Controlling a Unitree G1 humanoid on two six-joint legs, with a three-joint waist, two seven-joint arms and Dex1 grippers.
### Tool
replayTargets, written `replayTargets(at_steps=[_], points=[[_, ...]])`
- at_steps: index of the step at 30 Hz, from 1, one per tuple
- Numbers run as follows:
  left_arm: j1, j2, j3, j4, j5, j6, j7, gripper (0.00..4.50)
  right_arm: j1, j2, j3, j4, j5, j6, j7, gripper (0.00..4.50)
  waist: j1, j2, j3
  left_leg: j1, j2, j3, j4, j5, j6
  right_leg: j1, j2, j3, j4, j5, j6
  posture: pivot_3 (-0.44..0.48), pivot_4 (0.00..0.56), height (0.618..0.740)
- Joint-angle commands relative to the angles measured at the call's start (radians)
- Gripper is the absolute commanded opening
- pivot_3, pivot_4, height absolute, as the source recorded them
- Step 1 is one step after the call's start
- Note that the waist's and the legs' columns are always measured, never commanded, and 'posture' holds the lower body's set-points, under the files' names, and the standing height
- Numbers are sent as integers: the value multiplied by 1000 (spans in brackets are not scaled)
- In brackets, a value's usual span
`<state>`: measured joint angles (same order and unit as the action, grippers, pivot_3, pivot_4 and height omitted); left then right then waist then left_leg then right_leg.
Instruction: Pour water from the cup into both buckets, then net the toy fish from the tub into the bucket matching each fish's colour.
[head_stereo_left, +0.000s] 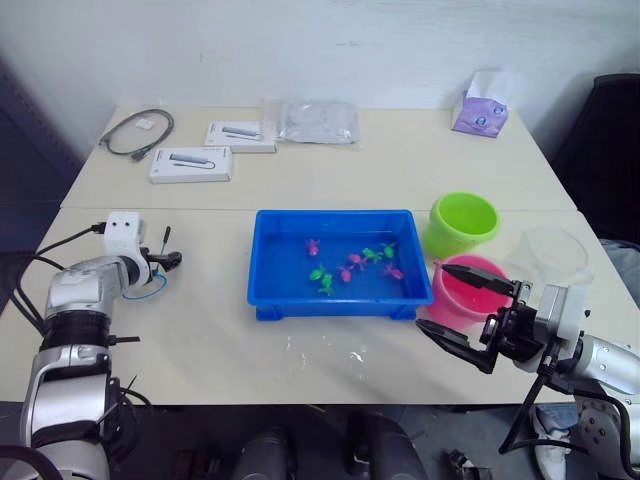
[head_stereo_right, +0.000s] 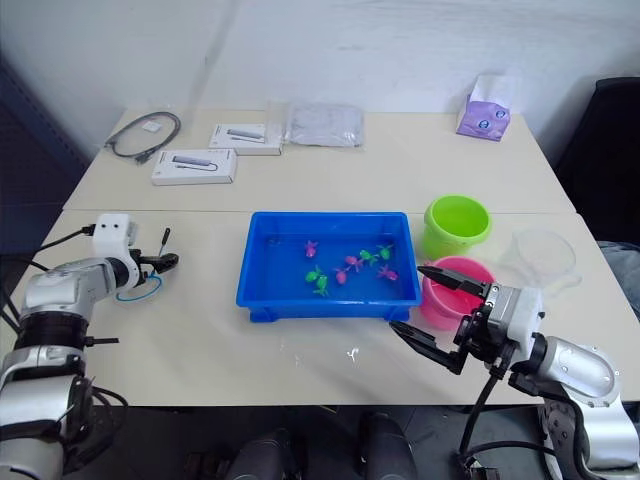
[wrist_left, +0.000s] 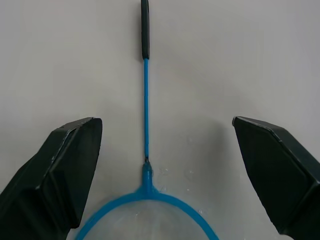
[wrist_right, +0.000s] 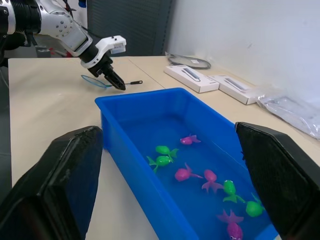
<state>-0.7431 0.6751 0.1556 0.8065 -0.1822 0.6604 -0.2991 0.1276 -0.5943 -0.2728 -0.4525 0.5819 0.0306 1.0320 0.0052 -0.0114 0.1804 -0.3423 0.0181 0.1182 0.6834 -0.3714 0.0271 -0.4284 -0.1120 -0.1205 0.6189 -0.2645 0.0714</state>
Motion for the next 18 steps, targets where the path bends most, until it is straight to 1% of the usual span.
replayTargets(at_steps=[1,3,4,5,6,9,10,11,14,16,18], points=[[-26,12,-10,130,49,-55,0,4240,4,-13,-6,-61,9,4,-27,4487,1,0,0,1,0,0,0,0,0,0,0,0,1,0,0,0,150,740],[-34,15,-18,179,67,-82,-3,3619,7,-15,-9,-71,11,10,-38,4500,0,0,0,3,0,1,0,0,0,1,-1,1,2,0,0,0,150,740],[-36,15,-18,197,69,-94,-11,3224,8,-16,-11,-77,13,15,-44,4500,-2,0,0,5,0,1,0,0,0,2,-1,2,2,0,0,0,150,740],[-38,14,-19,213,69,-102,-20,2711,9,-17,-13,-82,14,19,-49,4500,-3,0,0,5,0,1,0,1,0,2,-1,2,2,0,0,0,150,740],[-37,14,-25,224,73,-111,-33,2331,10,-19,-13,-85,15,22,-52,4500,-4,0,0,6,0,2,0,1,0,2,-1,3,2,0,0,0,150,740],[-39,14,-23,241,76,-131,-54,991,11,-25,-16,-91,19,30,-59,4500,-6,0,0,7,0,3,0,1,-1,2,-2,5,2,0,0,0,150,740],[-40,19,-14,240,73,-136,-52,460,9,-27,-16,-92,21,33,-61,4500,-6,0,0,7,0,3,0,1,-1,2,-2,6,2,0,0,0,150,740],[-42,27,-2,236,66,-140,-57,77,8,-29,-17,-94,22,36,-63,4500,-6,0,0,7,0,3,0,1,-1,2,-2,7,3,0,0,0,150,740],[-39,49,35,189,36,-230,-119,29,-2,-33,-19,-99,31,43,-73,4500,-6,0,0,7,0,3,0,1,-1,1,-2,9,4,0,0,0,150,740],[-19,89,69,87,-13,-339,-275,29,-26,-53,-20,-114,57,71,-75,4500,-8,-2,1,6,0,3,0,1,-1,1,-2,9,4,0,0,0,150,740],[27,133,68,-44,-61,-439,-500,29,-60,-101,-22,-156,123,185,-118,4500,-9,-6,3,3,1,3,0,1,-1,-2,-2,9,5,0,0,0,150,740]])
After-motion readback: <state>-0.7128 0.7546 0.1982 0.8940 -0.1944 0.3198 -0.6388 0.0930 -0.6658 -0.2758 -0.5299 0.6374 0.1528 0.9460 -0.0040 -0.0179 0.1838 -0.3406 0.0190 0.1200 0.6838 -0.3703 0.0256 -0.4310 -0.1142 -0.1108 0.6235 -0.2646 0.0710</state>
